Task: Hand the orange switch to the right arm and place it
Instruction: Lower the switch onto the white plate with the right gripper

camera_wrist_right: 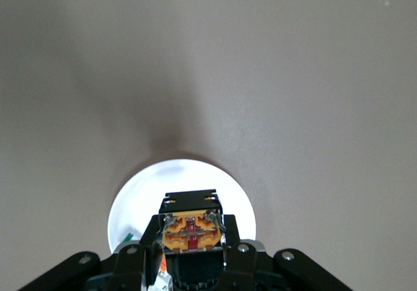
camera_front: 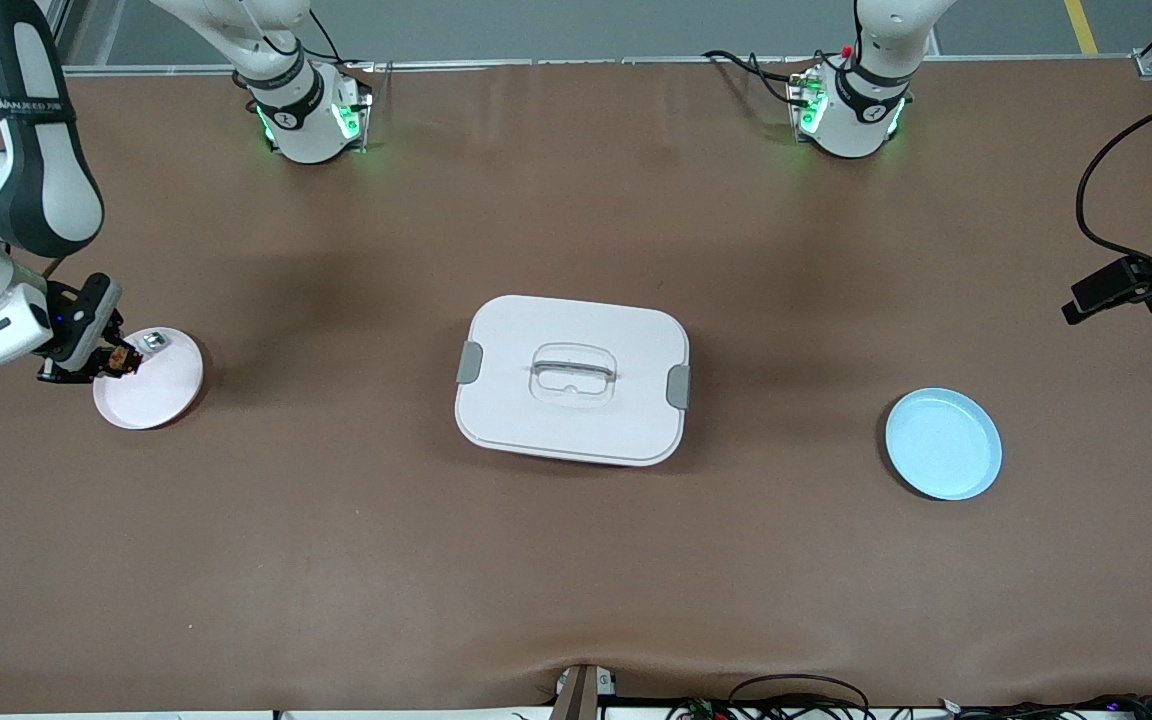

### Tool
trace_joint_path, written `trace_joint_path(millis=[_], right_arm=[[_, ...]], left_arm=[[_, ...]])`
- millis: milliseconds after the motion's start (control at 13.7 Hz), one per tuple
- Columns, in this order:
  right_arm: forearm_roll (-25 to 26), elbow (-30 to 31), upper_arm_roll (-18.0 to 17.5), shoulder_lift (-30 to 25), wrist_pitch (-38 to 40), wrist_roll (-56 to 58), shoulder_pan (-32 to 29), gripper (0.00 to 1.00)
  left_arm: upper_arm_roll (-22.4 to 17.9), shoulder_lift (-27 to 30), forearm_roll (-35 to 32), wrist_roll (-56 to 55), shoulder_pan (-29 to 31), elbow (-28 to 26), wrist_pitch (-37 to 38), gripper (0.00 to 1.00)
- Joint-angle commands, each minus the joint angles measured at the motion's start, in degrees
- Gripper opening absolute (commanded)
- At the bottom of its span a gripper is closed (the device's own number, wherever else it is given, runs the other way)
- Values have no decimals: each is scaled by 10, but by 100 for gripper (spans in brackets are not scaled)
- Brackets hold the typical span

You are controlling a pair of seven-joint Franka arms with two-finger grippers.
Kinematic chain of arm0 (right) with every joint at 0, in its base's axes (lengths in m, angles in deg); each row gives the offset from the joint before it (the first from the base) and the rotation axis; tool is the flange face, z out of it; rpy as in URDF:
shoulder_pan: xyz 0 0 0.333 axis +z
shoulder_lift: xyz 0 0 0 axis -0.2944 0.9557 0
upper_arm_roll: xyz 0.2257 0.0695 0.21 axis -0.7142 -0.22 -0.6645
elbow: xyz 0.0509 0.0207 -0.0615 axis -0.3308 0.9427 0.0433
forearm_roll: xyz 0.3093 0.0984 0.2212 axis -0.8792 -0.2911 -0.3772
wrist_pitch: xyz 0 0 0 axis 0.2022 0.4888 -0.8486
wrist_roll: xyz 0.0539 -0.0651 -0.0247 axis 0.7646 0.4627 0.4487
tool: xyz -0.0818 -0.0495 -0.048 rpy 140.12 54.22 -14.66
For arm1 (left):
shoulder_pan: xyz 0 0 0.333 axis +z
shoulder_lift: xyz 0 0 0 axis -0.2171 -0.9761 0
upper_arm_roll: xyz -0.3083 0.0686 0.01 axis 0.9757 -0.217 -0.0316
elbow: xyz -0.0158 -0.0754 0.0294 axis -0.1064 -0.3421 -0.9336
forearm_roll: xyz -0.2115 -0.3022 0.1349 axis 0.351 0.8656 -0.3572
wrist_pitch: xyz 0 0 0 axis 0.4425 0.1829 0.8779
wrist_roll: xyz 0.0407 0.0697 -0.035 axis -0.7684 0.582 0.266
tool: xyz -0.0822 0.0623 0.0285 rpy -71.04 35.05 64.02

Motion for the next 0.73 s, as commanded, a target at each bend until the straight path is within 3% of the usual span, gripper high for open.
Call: trace_joint_path(millis=[0,655], right_arm=[[9,3,-10,19,-20,43,-24,0],[10,29,-9,68,-110,117,-48,0]], left_arm=[[-23,83,66,52,22,-66,-23,100],[-63,82,71,54,22,-62,-8,100]])
